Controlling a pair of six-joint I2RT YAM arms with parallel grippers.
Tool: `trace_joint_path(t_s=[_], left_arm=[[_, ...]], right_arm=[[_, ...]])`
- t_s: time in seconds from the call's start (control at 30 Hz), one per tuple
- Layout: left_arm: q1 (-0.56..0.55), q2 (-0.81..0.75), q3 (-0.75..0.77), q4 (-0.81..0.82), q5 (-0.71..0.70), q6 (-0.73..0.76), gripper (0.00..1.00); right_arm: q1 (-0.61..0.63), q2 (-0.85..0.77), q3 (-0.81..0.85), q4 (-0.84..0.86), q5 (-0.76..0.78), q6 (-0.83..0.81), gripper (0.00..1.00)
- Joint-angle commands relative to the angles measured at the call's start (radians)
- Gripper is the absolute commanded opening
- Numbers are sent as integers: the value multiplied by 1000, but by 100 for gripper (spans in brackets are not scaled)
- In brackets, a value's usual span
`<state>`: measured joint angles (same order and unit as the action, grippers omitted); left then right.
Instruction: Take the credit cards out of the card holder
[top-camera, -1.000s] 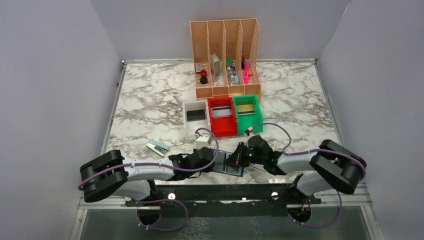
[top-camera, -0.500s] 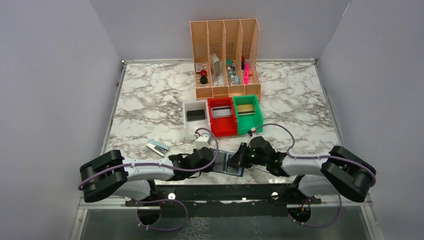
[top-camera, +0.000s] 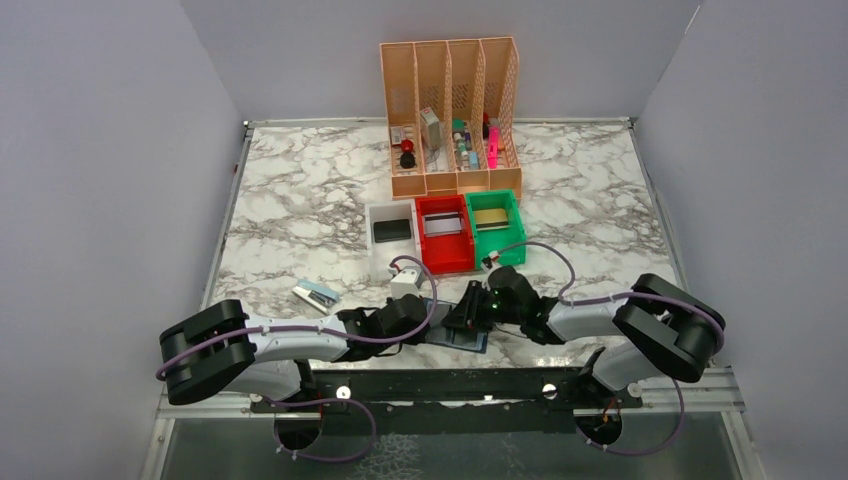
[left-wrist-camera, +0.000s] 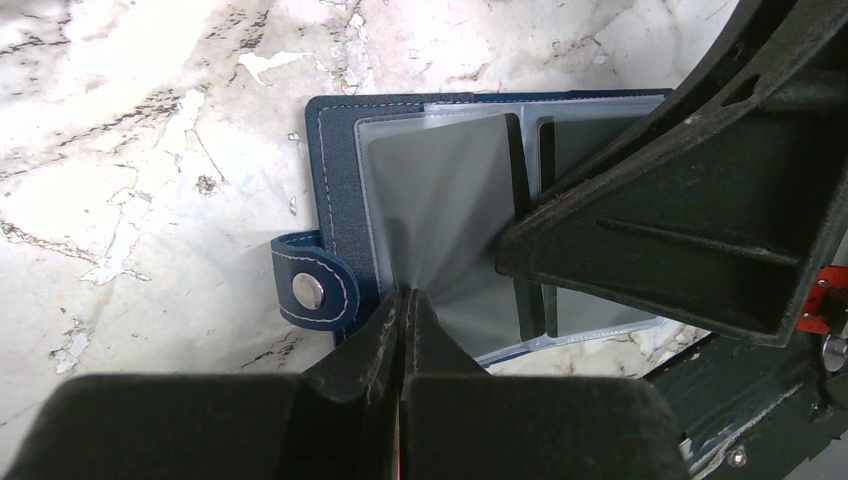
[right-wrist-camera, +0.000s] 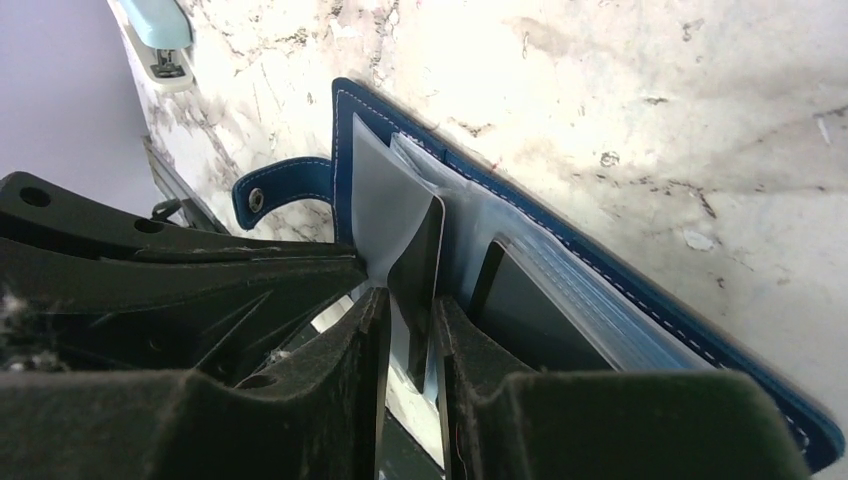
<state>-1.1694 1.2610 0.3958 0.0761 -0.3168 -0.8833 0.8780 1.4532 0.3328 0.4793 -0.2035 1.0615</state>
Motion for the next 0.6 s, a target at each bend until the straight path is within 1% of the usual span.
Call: trace_joint_path(t_s=[0.0,0.03,0.1,0.13,0.27,0.4,0.57], left_arm=[[-3,33,-43,-139,2,14,0],[-4,32,-42,-140,1,15,0],[-4,30,-45,-140,0,15,0],[-4,27,-45,-141,-1,16,0],[-3,22,-47,-150,-7,14,0],[-3,16,-48,-161,-17,10,0],[-3,14,-48,-164,-21,5,0]], right_arm=[[6,67,-5,1,2,-35,27],[7,72,0,-5,4,-35,25],[7,77,2,-10,10,-33,17],[7,75,-2,-7,10,-30,15],[6,29,-32,14,11,-18,13],[6,-42,-43,-9,-1,-32,9],[6,-103,-52,-34,-12,-37,9]])
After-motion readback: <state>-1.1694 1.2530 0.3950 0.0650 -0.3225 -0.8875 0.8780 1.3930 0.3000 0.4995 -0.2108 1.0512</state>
